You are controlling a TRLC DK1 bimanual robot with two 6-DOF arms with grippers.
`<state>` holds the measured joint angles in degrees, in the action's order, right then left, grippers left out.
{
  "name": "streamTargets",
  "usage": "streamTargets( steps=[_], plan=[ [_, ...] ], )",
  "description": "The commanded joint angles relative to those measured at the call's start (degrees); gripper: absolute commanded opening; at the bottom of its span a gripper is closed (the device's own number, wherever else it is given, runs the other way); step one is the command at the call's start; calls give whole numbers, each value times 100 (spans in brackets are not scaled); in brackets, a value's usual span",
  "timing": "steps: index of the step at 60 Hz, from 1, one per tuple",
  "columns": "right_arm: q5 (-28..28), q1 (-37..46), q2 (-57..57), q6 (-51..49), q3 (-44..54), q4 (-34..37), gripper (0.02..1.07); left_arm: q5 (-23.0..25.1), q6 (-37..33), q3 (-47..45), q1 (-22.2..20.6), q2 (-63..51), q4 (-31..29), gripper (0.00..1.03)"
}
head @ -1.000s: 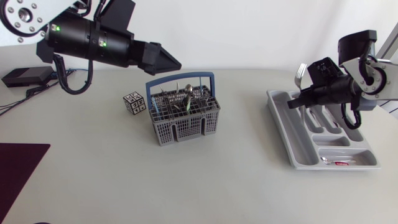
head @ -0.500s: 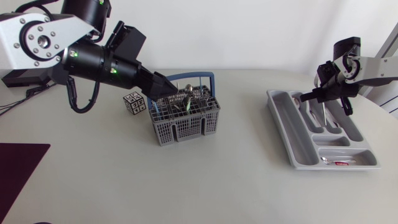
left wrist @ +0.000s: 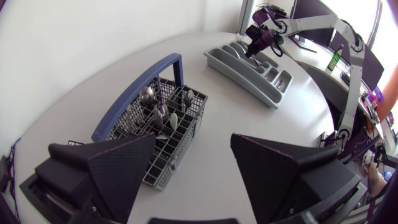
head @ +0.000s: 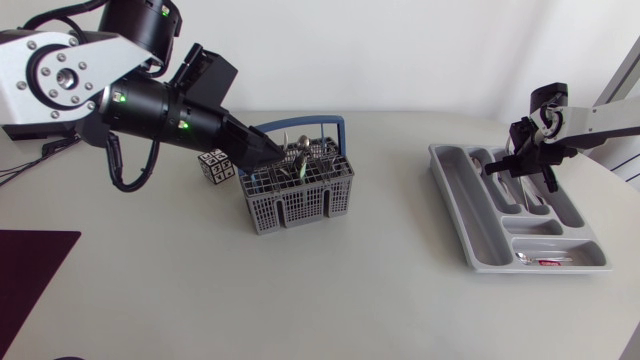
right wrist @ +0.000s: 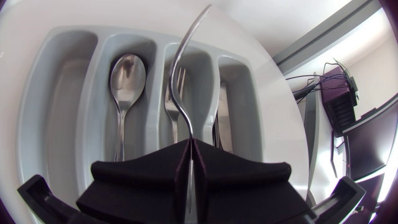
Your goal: Transfer all utensils from the basket to the drawer tray.
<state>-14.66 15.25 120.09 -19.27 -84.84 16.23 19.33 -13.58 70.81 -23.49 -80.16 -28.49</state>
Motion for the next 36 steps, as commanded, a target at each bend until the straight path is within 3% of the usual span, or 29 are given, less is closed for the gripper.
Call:
streamTargets(
  steps=[1, 7, 12, 15, 36],
  plan=[
    [33, 75, 234, 230, -173, 196, 14, -17, -127, -225, -33, 159, -7, 85],
    [130, 93, 137, 310, -86, 284, 40, -35, -145, -287, -33, 203, 1, 85],
    [288, 110, -91, 380, 29, 276, 70, -61, -153, -331, -51, 238, 1, 85],
    [358, 101, -232, 397, 81, 276, 81, -79, -153, -357, -60, 273, 1, 85],
    [841, -197, -1796, 380, 1101, 223, 88, -632, -628, -1051, -60, 668, 555, 85]
  ],
)
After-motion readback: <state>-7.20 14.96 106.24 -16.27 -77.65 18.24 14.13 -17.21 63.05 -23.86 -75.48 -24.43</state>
